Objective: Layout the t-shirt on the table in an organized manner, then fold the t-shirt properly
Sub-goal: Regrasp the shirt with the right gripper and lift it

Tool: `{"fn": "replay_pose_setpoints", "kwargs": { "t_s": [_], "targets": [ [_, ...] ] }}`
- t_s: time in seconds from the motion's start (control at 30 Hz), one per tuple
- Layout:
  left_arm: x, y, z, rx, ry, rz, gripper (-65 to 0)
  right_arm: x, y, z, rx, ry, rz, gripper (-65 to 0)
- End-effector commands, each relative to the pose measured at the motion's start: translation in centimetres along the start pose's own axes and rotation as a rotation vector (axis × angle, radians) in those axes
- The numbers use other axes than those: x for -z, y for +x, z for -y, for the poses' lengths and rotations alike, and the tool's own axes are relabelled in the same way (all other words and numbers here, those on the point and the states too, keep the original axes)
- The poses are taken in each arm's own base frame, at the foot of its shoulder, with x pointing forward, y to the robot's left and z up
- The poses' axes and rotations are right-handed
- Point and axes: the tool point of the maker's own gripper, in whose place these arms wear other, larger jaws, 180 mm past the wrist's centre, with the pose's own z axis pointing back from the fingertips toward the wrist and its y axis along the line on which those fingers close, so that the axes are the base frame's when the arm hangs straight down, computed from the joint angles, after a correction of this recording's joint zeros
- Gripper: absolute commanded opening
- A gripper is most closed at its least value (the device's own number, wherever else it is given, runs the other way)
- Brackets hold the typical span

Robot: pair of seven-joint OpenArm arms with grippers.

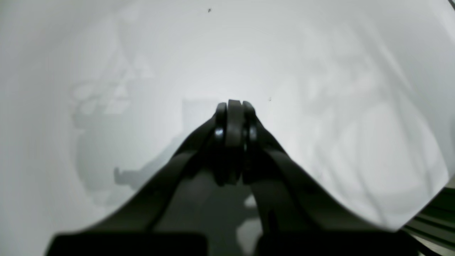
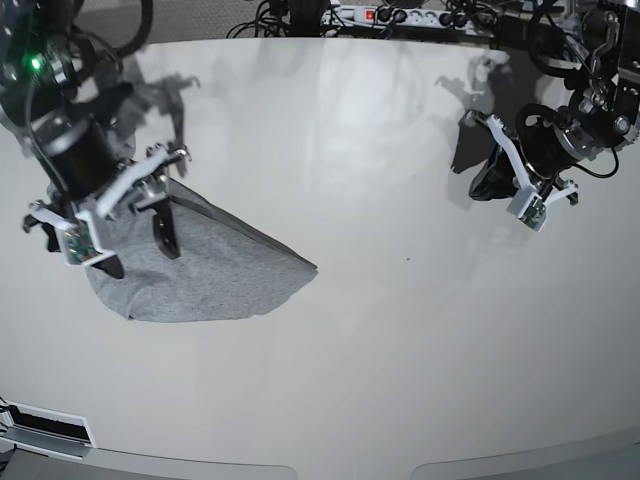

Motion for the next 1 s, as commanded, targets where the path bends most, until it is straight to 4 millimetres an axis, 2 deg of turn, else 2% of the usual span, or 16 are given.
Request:
{"fn": "replay_pose_setpoints", "kwargs": {
  "t_s": [0.0, 0.1, 0.17, 0.33, 0.47, 0.5, 0.53, 0.57, 0.6, 0.63, 0.7, 0.77, 0.87, 0.93, 0.97],
  "targets": [
    [-0.4, 1.3, -0.4, 0.013, 0.004, 0.043, -65.0, 0.9, 0.2, -0.1, 0.001, 0.016, 0.014, -24.8],
    [-0.4, 1.3, -0.4, 0.013, 0.004, 0.043, -65.0, 4.7, -2.7, -1.2, 0.013, 0.093, -0.073, -24.8],
    [-0.3, 1.3, -0.4, 0.013, 0.004, 0.044, -65.0, 7.0, -4.1, -1.3, -0.014, 0.102, -0.128, -24.8],
    [-0.4, 1.3, -0.4, 0.013, 0.004, 0.043, -65.0, 11.9, -7.4, 0.9, -0.139, 0.004, -0.26, -24.8],
    [-0.3, 1.3, -0.5, 0.013, 0.005, 0.043, -65.0, 14.2, -11.0, 3.0, -0.116, -0.062, -0.396, -24.9],
    [-0.3, 1.3, -0.5, 0.013, 0.005, 0.043, -65.0, 14.5, -11.8, 3.3, -0.111, -0.066, -0.431, -27.3],
    [-0.3, 1.3, -0.5, 0.013, 0.005, 0.043, -65.0, 14.8, -12.4, 3.6, -0.105, -0.069, -0.462, -33.0],
    [-0.3, 1.3, -0.4, 0.014, 0.004, 0.043, -65.0, 15.0, -12.6, 3.9, -0.107, -0.065, -0.478, -41.5],
    [-0.3, 1.3, -0.5, 0.013, 0.005, 0.043, -65.0, 15.3, -12.4, 3.9, -0.116, -0.051, -0.48, -52.8],
    [-0.4, 1.3, -0.4, 0.013, 0.004, 0.043, -65.0, 15.5, -12.0, 3.9, -0.125, -0.04, -0.472, -64.2],
    [-0.4, 1.3, -0.5, 0.014, 0.005, 0.043, -65.0, 15.9, -10.0, 3.9, -0.141, -0.03, -0.432, -65.0],
    [-0.4, 1.3, -0.4, 0.013, 0.004, 0.042, -65.0, 15.9, -6.7, 3.3, -0.146, -0.013, -0.345, -65.0],
    [-0.4, 1.0, -0.2, 0.012, -0.003, 0.035, -65.0, 14.8, 0.3, 1.0, -0.131, 0.069, -0.158, -65.0],
    [-0.4, 0.9, -0.1, 0.012, -0.007, 0.033, -65.0, 13.0, 5.3, -1.0, -0.115, 0.162, -0.023, -65.0],
    [-0.4, 0.8, -0.1, 0.012, -0.007, 0.032, -65.0, 11.9, 7.0, -1.7, -0.12, 0.206, 0.022, -65.0]
  ]
}}
